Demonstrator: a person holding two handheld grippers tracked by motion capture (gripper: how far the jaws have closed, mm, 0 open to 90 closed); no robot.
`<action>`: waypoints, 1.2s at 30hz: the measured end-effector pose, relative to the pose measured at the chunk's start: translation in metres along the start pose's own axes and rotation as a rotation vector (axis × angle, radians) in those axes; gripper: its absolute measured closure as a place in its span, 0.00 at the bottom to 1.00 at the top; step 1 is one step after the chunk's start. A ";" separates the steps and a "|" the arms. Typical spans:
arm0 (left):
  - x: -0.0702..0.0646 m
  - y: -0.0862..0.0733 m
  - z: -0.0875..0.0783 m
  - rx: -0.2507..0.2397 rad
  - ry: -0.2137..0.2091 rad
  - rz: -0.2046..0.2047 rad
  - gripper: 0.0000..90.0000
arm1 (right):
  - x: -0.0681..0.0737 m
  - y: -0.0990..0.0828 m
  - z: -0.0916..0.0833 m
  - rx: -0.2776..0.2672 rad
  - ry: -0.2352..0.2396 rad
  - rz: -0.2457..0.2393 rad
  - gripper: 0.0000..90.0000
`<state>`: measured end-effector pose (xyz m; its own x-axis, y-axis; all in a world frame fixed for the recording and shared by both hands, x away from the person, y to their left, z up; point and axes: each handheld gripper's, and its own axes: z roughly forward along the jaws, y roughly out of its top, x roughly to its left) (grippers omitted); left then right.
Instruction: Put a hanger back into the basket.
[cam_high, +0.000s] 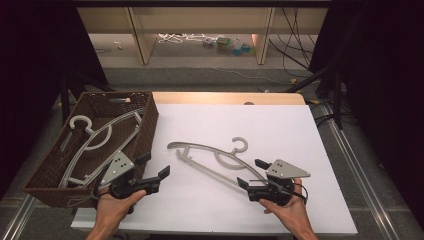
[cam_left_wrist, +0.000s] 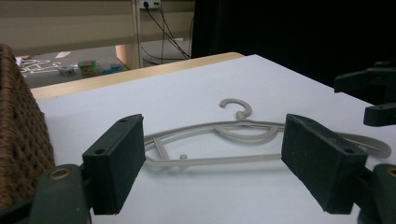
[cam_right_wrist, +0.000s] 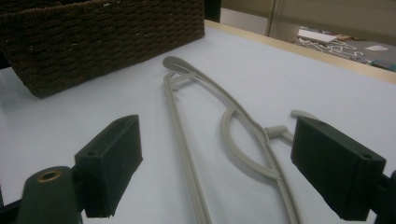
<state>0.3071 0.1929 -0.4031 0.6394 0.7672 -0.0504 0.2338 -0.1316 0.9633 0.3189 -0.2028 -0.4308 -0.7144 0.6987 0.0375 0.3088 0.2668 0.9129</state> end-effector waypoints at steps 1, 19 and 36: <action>-0.002 -0.003 0.001 -0.005 0.001 -0.010 0.23 | 0.000 0.000 0.000 0.000 -0.001 -0.001 0.19; -0.011 -0.033 0.011 0.036 -0.027 0.034 0.18 | -0.004 -0.002 -0.001 -0.003 -0.012 -0.011 0.18; -0.006 -0.042 0.013 0.045 -0.001 0.074 0.19 | -0.043 0.000 0.033 0.313 -0.042 -0.108 0.27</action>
<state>0.3029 0.1863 -0.4470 0.6570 0.7536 0.0205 0.2183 -0.2161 0.9517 0.3702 -0.2107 -0.4457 -0.7287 0.6807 -0.0753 0.4158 0.5272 0.7411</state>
